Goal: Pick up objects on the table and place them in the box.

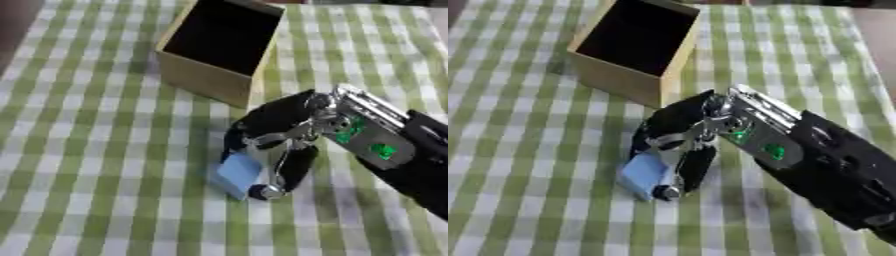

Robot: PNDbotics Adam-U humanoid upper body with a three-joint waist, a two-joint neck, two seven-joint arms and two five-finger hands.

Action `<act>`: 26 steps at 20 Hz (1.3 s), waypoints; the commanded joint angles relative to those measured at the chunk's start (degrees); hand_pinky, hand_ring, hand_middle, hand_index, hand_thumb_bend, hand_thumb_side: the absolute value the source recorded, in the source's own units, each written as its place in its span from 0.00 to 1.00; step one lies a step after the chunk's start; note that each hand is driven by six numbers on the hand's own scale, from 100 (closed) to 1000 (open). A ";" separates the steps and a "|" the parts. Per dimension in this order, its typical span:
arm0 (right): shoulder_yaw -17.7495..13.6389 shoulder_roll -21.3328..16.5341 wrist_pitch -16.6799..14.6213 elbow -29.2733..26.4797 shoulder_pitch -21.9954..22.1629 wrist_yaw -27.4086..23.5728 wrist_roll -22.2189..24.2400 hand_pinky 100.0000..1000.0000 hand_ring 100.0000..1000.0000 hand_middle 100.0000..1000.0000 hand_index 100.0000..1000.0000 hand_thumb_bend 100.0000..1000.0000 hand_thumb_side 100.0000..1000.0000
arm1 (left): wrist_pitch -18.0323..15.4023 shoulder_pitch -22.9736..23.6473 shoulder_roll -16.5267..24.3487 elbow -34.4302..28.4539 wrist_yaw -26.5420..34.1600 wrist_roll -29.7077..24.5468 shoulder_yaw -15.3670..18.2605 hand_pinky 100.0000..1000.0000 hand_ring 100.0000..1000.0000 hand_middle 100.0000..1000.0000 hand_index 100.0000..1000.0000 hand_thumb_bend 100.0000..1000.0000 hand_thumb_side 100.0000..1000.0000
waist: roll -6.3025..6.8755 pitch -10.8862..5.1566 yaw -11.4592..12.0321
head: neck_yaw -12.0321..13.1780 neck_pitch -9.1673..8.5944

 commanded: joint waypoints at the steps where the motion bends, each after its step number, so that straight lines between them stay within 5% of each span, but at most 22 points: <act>1: -1.14 -1.76 0.63 -1.79 0.11 -0.79 -2.60 0.79 0.79 0.44 0.57 0.04 0.46 | -0.05 -0.56 0.59 -1.05 0.34 -0.35 0.27 0.63 0.64 0.60 0.68 0.17 0.57 | 0.32 -1.01 -0.01 | -0.03 -0.55; 8: -2.44 -3.60 4.78 -3.74 1.56 -2.68 -9.16 0.73 0.72 0.38 0.49 0.00 0.42 | 0.16 -0.50 0.57 -1.05 0.49 -0.60 0.32 0.63 0.64 0.60 0.68 0.16 0.57 | 0.41 -1.25 -0.20 | -0.01 -0.65; 12: -3.17 -5.40 7.74 -7.64 0.67 -5.74 -9.04 0.73 0.71 0.39 0.50 0.00 0.42 | 0.17 -0.47 0.74 -1.05 0.45 -0.67 0.44 0.63 0.64 0.60 0.67 0.16 0.57 | 0.50 -1.57 -0.59 | -0.04 -0.67; 18: -8.37 -8.52 12.32 -13.55 -0.76 -7.14 -11.22 0.72 0.68 0.39 0.50 0.00 0.37 | 0.27 -0.56 1.13 -1.05 0.28 -0.23 0.80 0.63 0.65 0.60 0.68 0.16 0.57 | 0.78 -1.89 -1.10 | -0.42 -1.36; 26: -15.39 -9.84 14.92 -6.46 -5.92 -6.53 -18.38 0.69 0.67 0.40 0.51 0.00 0.35 | 0.82 -1.11 1.51 -1.05 0.21 1.21 1.18 0.63 0.64 0.60 0.68 0.15 0.56 | 0.52 -1.37 -0.08 | -2.87 -2.10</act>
